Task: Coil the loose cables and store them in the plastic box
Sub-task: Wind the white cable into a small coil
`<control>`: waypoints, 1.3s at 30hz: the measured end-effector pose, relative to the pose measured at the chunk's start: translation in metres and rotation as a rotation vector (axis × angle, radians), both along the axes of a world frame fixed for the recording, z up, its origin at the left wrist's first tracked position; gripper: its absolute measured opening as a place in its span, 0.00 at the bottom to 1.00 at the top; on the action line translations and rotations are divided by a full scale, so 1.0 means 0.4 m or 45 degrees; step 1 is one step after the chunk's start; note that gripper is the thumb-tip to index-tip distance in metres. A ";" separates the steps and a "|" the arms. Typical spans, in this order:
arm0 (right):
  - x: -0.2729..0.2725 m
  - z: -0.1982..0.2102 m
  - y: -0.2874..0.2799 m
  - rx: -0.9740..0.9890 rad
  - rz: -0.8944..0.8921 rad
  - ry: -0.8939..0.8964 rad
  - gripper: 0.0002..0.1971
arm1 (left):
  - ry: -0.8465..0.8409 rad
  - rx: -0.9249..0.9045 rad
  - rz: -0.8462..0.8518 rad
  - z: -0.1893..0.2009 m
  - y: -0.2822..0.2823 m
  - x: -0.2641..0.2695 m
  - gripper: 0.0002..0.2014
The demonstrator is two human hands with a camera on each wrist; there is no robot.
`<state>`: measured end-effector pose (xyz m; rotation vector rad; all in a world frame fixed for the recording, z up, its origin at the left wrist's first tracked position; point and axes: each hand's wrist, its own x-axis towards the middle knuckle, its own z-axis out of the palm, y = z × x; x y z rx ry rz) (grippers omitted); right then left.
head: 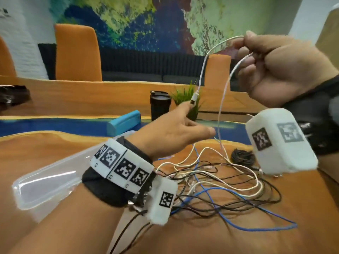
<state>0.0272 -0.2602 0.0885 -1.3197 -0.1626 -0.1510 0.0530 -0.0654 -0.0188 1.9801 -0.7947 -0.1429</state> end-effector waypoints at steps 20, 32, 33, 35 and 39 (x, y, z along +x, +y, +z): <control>0.015 -0.158 -0.142 -1.185 -0.989 0.158 0.19 | 0.657 -0.706 -0.052 0.049 0.026 -0.005 0.14; -0.046 -0.207 0.050 -0.498 -0.215 -0.243 0.06 | 0.611 -0.781 -0.178 0.046 0.060 0.017 0.08; -0.040 -0.211 0.044 -0.440 -0.270 -0.246 0.06 | 0.602 -0.739 -0.212 0.041 0.064 0.021 0.08; -0.022 -0.218 0.034 -0.508 -0.441 -0.327 0.04 | 0.611 -0.693 -0.261 0.032 0.065 0.026 0.08; 0.001 -0.236 0.040 -0.948 -0.704 -0.572 0.06 | 0.686 -0.968 -0.277 0.039 0.044 0.016 0.06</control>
